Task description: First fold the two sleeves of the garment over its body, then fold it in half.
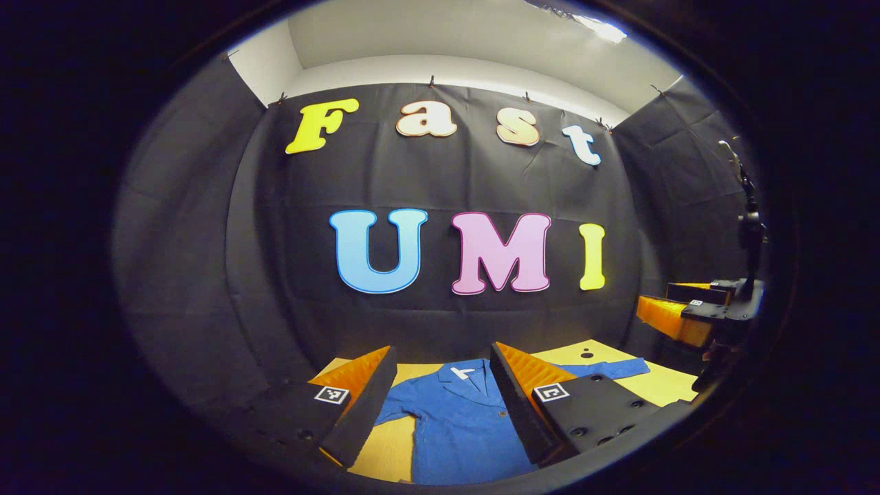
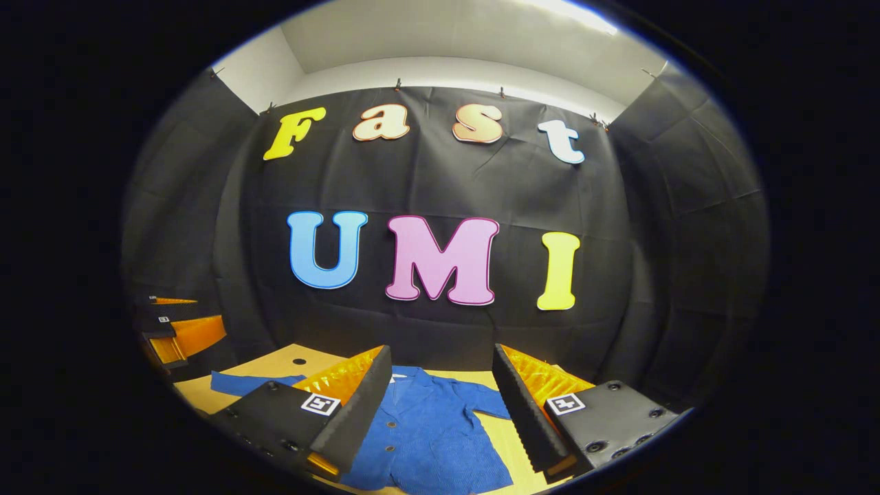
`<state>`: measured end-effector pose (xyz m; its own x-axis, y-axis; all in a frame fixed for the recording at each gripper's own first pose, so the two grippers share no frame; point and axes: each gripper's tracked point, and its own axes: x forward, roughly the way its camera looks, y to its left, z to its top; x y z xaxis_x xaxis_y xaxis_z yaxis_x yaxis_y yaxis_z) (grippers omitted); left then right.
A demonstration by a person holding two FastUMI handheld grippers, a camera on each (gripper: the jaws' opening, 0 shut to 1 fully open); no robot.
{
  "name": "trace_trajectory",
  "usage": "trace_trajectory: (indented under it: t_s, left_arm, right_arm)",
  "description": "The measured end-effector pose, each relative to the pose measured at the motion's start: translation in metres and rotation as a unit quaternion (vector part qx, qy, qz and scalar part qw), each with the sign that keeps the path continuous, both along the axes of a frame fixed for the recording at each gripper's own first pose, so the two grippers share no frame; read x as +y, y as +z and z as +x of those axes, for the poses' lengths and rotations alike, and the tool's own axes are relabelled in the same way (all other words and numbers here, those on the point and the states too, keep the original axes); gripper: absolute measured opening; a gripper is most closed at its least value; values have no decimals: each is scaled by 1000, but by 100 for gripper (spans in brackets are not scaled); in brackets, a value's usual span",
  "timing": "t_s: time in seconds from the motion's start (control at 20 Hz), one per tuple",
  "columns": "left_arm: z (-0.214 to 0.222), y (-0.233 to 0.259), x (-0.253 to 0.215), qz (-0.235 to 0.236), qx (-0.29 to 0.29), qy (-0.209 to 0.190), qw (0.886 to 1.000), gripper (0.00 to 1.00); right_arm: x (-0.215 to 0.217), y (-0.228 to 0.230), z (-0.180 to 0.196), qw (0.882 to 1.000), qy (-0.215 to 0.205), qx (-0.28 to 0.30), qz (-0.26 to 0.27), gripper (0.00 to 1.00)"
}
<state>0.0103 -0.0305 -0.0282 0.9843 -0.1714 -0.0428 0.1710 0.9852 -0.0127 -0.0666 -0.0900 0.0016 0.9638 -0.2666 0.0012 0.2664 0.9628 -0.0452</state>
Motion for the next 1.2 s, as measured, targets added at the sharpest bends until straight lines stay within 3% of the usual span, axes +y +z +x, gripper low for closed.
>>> trace_trajectory:
  t_s: [0.2,1.2]
  left_arm:
    - [-3,0,-15,3,-2,-19,1000,80]
    - [1,-10,-15,10,16,-10,1000,80]
  right_arm:
    - [1,-4,-7,1000,1,8,3,93]
    - [-22,-34,11,999,-12,44,5,96]
